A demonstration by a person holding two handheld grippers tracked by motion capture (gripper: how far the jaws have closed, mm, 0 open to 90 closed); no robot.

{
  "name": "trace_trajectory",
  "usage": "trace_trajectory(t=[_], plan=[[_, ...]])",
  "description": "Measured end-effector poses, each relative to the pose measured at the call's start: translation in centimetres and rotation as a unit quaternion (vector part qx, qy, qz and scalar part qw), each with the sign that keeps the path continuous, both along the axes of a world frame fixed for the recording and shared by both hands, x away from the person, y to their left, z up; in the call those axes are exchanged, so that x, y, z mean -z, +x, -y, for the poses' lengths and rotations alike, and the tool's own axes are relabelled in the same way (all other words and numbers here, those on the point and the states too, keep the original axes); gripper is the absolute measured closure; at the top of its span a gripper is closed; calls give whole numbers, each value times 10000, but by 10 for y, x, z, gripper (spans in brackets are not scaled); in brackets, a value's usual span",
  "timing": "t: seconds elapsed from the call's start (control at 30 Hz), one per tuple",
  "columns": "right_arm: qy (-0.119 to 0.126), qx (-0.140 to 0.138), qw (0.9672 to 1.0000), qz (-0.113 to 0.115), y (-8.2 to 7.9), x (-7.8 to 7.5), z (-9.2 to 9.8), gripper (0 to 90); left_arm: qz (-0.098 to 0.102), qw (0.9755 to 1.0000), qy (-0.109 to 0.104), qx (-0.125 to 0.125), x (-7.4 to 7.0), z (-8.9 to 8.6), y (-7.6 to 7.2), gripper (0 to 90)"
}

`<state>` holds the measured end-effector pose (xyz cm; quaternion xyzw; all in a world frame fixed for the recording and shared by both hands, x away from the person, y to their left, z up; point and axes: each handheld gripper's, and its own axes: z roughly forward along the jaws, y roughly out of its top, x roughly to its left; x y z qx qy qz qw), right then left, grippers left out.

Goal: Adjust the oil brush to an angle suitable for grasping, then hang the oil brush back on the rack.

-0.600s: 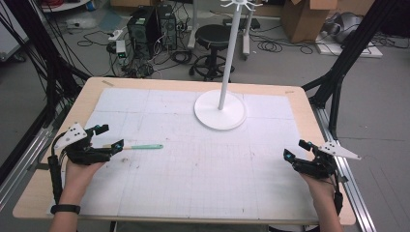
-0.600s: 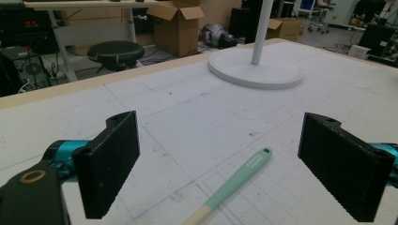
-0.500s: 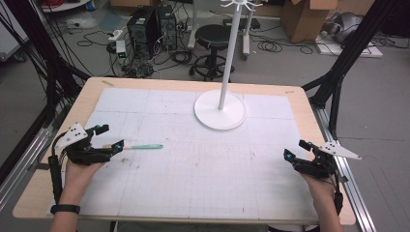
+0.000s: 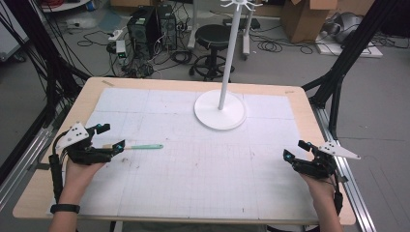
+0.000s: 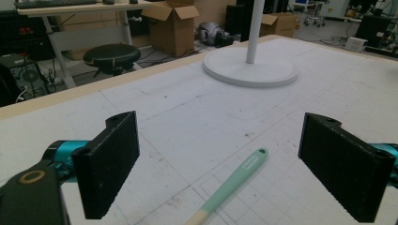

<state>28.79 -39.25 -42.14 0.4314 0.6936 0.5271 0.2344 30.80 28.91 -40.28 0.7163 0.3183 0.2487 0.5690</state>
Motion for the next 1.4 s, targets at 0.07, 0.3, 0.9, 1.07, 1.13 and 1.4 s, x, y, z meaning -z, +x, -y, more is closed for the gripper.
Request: trace_trajectory(t=[0.07,0.3,0.9,1.07,1.13,1.4], plan=[[34,13,10000,6,0,0,1,182,-10,10000,-3,23,0,0,0,135],[3,2,10000,-4,0,0,0,182,-9,10000,24,13,0,-1,0,134],[50,25,10000,-42,0,0,1,182,-279,9988,102,382,-9,3,1,106],[31,11,10000,-45,0,0,0,183,-372,9982,178,443,-12,5,4,99],[26,18,10000,-43,0,0,0,184,-373,9978,221,496,-12,6,4,100],[30,52,10000,-59,-1,0,0,185,-552,9941,572,735,-12,15,20,99]])
